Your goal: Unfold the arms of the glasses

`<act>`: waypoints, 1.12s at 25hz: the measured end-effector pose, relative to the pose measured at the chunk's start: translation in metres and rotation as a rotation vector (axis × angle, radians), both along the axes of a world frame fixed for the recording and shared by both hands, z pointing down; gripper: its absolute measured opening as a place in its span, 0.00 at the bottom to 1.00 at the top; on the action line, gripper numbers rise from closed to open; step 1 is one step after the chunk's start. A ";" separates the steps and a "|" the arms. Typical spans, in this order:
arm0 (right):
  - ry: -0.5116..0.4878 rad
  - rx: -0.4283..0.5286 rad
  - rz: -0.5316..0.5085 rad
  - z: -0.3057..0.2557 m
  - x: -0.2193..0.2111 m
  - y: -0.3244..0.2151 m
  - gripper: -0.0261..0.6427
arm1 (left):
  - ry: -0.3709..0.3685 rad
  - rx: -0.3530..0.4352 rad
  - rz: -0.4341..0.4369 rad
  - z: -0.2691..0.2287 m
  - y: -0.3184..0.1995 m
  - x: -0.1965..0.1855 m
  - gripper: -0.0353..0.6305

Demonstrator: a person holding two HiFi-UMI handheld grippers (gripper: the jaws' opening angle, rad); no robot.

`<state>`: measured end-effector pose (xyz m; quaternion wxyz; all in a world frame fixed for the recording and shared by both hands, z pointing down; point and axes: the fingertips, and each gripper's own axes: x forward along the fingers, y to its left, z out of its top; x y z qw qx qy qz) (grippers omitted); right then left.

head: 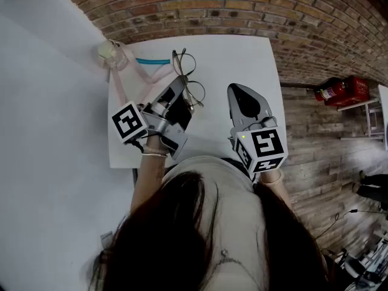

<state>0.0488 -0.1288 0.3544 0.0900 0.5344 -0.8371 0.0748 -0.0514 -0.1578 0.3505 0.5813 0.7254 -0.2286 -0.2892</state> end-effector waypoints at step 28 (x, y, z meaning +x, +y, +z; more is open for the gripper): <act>-0.105 0.048 -0.128 -0.022 -0.021 0.017 0.04 | -0.005 0.013 -0.020 -0.008 -0.005 -0.002 0.09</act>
